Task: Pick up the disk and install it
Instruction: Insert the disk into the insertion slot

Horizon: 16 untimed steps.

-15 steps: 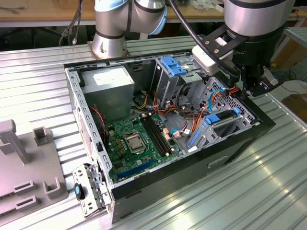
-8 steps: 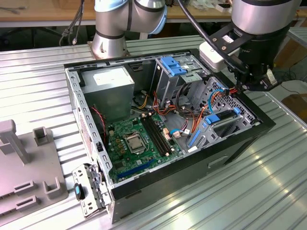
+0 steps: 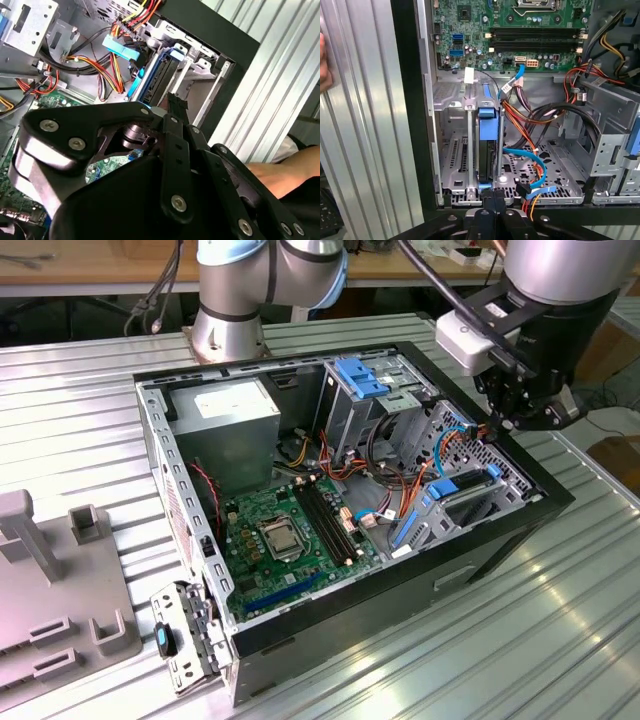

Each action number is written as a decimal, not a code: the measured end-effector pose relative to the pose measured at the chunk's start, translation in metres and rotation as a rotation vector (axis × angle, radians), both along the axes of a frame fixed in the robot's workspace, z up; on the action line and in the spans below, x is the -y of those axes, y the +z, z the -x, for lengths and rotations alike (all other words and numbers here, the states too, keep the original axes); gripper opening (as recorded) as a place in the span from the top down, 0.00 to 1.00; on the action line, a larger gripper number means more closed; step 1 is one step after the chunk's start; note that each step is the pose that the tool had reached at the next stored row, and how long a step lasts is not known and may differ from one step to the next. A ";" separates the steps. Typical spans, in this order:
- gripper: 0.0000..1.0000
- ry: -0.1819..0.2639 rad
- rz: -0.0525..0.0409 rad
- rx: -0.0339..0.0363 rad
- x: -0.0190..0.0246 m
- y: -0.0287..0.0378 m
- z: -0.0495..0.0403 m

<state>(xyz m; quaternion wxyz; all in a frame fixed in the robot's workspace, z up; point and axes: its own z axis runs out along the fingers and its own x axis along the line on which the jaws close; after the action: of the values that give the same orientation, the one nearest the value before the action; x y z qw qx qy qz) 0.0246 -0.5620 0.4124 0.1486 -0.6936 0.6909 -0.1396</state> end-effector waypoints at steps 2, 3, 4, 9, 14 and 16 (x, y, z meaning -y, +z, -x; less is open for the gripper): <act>0.89 0.000 -0.0035 -0.0404 0.0000 -0.0002 -0.0036; 0.89 0.000 -0.0077 -0.0573 0.0000 -0.0002 -0.0054; 0.89 0.000 -0.0113 -0.0692 0.0000 -0.0004 -0.0075; 0.89 0.000 -0.0202 -0.1032 0.0002 -0.0044 -0.0289; 0.89 0.000 -0.0531 -0.1148 0.0002 -0.0093 -0.0420; 0.89 0.000 -0.0617 -0.1148 0.0003 -0.0098 -0.0441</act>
<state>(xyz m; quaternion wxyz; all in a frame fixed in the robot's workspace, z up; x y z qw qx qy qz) 0.0687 -0.5623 0.4026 0.1300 -0.6956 0.7023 -0.0782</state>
